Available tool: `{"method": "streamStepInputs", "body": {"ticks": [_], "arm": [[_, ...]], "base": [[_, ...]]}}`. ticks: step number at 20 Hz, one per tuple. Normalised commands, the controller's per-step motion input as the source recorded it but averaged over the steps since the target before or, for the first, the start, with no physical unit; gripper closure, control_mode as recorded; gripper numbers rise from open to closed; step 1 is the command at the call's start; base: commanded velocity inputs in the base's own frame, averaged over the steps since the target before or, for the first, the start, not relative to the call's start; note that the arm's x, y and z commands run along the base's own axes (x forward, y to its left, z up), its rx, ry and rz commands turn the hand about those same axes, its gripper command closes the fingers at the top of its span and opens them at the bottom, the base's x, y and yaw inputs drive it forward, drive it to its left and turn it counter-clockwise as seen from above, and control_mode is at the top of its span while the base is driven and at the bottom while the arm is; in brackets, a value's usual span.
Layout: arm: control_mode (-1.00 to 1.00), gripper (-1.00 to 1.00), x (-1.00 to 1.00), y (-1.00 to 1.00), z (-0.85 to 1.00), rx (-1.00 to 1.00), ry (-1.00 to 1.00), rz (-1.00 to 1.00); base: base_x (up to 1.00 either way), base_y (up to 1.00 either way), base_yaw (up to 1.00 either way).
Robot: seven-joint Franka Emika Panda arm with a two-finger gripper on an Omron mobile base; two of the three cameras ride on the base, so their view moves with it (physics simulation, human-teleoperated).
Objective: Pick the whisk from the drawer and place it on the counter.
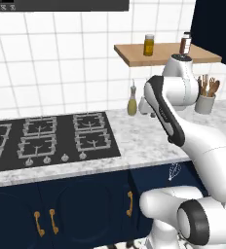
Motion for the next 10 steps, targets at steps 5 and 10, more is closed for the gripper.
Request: {"method": "streamStepInputs", "body": {"ticks": [5, 10], "arm": [[1.0, -1.0, 0.0, 0.0, 0.0, 0.0, 0.0, 0.0], [1.0, -1.0, 0.0, 0.0, 0.0, 0.0, 0.0, 0.0]], "base": [[0.0, 0.0, 0.0], [-0.01, 0.45, -0.01]]}}
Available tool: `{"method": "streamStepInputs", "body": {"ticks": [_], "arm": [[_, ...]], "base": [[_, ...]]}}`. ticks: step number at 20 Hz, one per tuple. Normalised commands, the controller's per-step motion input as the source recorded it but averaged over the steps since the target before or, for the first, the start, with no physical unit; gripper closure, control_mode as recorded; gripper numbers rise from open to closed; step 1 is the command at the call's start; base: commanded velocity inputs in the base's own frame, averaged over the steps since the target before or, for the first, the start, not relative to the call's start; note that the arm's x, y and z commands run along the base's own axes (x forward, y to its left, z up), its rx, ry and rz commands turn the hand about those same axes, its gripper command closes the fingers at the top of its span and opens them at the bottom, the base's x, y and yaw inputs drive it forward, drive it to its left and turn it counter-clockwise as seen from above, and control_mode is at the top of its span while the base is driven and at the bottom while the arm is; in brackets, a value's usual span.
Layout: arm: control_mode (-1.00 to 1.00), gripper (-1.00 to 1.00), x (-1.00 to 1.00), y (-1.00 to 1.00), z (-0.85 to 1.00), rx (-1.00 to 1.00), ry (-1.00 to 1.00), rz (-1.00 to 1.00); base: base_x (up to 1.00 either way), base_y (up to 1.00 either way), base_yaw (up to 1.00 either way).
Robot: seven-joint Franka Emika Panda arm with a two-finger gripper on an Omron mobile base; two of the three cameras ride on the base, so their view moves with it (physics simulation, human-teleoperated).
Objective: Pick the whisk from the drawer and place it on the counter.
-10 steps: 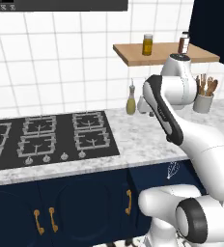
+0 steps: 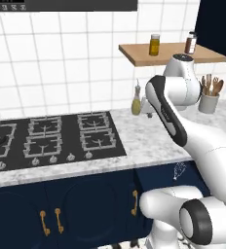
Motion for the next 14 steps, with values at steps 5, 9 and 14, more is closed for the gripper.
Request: {"method": "streamStepInputs", "body": {"ticks": [5, 9, 14], "arm": [[1.0, -1.0, 0.0, 0.0, 0.0, 0.0, 0.0, 0.0], [1.0, -1.0, 0.0, 0.0, 0.0, 0.0, 0.0, 0.0], [1.0, -1.0, 0.0, 0.0, 0.0, 0.0, 0.0, 0.0]], "base": [[-0.09, 0.97, -0.03], [0.02, 0.62, -0.03], [0.37, 0.05, 0.0]]}}
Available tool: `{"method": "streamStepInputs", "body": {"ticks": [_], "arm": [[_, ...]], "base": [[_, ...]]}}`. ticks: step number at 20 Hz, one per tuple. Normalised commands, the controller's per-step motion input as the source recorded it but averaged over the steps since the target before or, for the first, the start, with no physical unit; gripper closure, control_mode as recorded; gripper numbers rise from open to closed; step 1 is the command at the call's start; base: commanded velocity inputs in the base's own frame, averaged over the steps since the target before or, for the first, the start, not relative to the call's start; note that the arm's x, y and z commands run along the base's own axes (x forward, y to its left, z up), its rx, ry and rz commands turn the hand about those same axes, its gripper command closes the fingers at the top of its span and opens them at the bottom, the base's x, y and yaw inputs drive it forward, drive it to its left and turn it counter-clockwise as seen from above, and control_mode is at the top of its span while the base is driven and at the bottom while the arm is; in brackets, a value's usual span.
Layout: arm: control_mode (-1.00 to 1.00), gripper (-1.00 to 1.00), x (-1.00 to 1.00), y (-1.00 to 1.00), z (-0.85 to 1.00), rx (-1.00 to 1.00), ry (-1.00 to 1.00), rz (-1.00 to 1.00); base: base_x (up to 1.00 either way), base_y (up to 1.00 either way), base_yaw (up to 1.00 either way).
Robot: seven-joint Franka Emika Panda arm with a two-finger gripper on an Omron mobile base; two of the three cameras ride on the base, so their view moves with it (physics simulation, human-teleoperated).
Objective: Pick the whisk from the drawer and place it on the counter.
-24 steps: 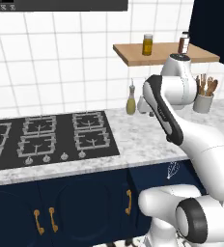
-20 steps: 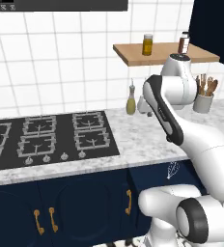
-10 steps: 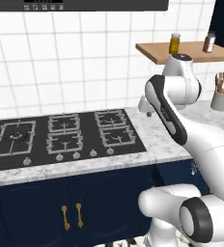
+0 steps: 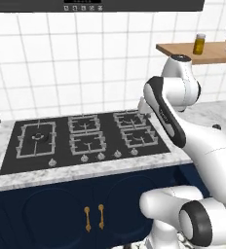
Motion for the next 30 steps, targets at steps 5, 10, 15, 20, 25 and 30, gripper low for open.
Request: {"method": "streamStepInputs", "body": {"ticks": [5, 10, 15, 20, 25, 30], "arm": [[1.0, -1.0, 0.0, 0.0, 0.0, 0.0, 0.0, 0.0], [1.0, -1.0, 0.0, 0.0, 0.0, 0.0, 0.0, 0.0], [1.0, -1.0, 0.0, 0.0, 0.0, 0.0, 0.0, 0.0], [1.0, -1.0, 0.0, 0.0, 0.0, 0.0, 0.0, 0.0], [-1.0, -1.0, -0.07, -0.59, -0.03, 0.02, -0.01, 0.0], [-1.0, -1.0, -0.09, -1.0, -0.2, 0.03, 0.04, -0.03]], "base": [[0.58, 0.0, 0.0], [0.33, -0.11, 0.0], [0.11, -0.22, 0.0], [0.0, 0.0, 0.0], [0.0, 0.0, 0.0], [0.0, 0.0, 0.0]]}}
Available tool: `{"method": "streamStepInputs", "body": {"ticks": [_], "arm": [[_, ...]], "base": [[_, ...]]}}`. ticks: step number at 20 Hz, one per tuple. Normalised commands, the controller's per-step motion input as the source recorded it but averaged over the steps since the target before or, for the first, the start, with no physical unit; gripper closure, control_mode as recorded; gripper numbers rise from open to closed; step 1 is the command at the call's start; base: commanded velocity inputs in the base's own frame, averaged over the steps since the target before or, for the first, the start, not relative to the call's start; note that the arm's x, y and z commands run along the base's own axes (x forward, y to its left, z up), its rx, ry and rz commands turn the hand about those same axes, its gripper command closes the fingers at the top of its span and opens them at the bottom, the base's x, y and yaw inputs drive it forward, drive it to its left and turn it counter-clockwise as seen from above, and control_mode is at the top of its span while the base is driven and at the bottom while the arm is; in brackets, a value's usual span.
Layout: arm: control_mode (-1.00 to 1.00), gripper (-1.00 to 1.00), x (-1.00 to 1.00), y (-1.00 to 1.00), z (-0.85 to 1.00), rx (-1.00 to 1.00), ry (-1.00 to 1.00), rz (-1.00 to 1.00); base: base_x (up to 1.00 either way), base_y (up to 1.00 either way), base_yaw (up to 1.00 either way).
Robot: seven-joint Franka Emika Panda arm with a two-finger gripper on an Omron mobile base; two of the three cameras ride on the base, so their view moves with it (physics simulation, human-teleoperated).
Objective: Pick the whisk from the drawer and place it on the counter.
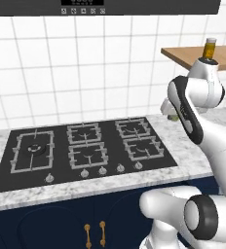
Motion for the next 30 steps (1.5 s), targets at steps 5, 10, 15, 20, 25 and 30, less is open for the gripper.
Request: {"method": "streamStepInputs", "body": {"ticks": [5, 10, 15, 20, 25, 30], "arm": [[-1.0, -1.0, -0.07, -1.0, -0.53, 0.01, 0.14, -0.06], [-1.0, -1.0, -0.21, -1.0, -0.76, 0.0, 0.1, -0.08], [-1.0, -1.0, -0.94, -0.97, -0.86, 0.0, 0.01, -0.07], [-1.0, -1.0, -0.64, -0.76, -0.75, 0.0, 0.01, -0.02], [-1.0, -1.0, -0.03, -0.52, -0.56, 0.0, 0.0, 0.0], [-1.0, -1.0, -0.09, -0.43, -0.62, 0.0, 0.0, 0.0]], "base": [[0.0, 0.0, 0.0], [0.0, 0.0, 0.0], [0.0, 0.0, 0.0], [0.0, 0.0, 0.0], [0.0, 0.0, 0.0], [0.0, 0.0, 0.0]]}}
